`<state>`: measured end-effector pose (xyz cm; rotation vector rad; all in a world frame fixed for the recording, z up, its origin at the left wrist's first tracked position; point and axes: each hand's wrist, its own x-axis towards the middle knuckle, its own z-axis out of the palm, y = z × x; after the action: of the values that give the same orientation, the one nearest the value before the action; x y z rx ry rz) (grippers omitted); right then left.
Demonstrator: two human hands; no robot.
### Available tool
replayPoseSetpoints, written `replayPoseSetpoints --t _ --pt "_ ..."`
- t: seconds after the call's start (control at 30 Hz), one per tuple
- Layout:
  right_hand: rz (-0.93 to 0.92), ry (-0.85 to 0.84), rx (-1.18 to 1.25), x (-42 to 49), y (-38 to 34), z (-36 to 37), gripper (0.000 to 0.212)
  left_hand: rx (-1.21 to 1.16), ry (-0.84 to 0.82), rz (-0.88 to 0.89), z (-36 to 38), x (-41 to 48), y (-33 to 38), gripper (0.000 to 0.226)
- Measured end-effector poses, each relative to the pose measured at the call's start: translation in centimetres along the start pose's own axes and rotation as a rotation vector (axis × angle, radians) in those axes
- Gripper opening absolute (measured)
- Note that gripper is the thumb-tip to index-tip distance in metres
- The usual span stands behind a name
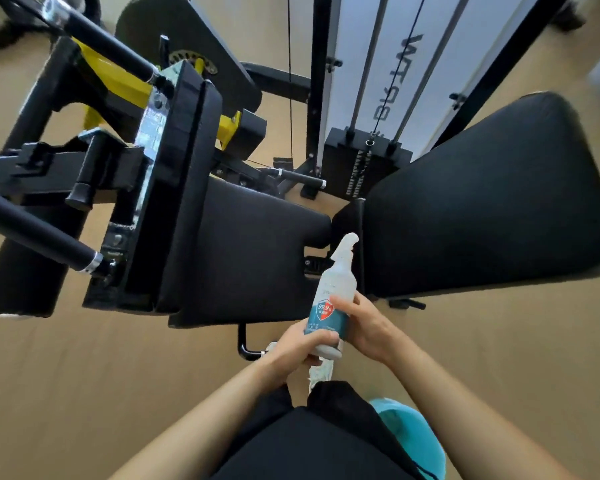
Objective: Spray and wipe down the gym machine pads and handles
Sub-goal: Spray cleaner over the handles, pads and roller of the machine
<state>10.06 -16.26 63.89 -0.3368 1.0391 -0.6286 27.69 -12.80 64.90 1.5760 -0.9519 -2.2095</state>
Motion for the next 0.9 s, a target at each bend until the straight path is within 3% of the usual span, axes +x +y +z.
replayPoseSetpoints --t 0.07,0.2,0.33,0.4,0.5,0.73,0.9 --pt "-0.061 0.087 0.046 -0.7 0.6 0.4 0.057 0.080 0.002 -0.023 -0.6 0.5 1.0 0.061" --pt "-0.223 0.317 -0.017 -2.4 0.7 1.4 0.066 0.197 0.302 0.073 -2.8 2.0 4.3 0.065" --pt "-0.379 0.528 -0.324 -4.9 0.3 2.8 0.070 0.053 0.134 0.167 -2.2 3.9 9.7 0.025" --pt "-0.408 0.574 -0.475 -5.5 0.3 3.2 0.075 0.062 0.044 0.242 -1.2 5.0 11.9 0.019" --pt "-0.409 0.663 -0.594 -6.0 0.4 4.2 0.080 0.071 -0.050 0.267 0.8 6.1 14.0 0.022" --pt "-0.472 0.875 -0.627 -6.0 1.4 6.5 0.081 0.101 -0.022 0.301 2.6 6.8 14.0 0.050" --pt "-0.422 0.779 -0.547 -6.7 1.2 6.8 0.074 0.085 -0.021 0.285 2.5 6.4 14.7 0.054"
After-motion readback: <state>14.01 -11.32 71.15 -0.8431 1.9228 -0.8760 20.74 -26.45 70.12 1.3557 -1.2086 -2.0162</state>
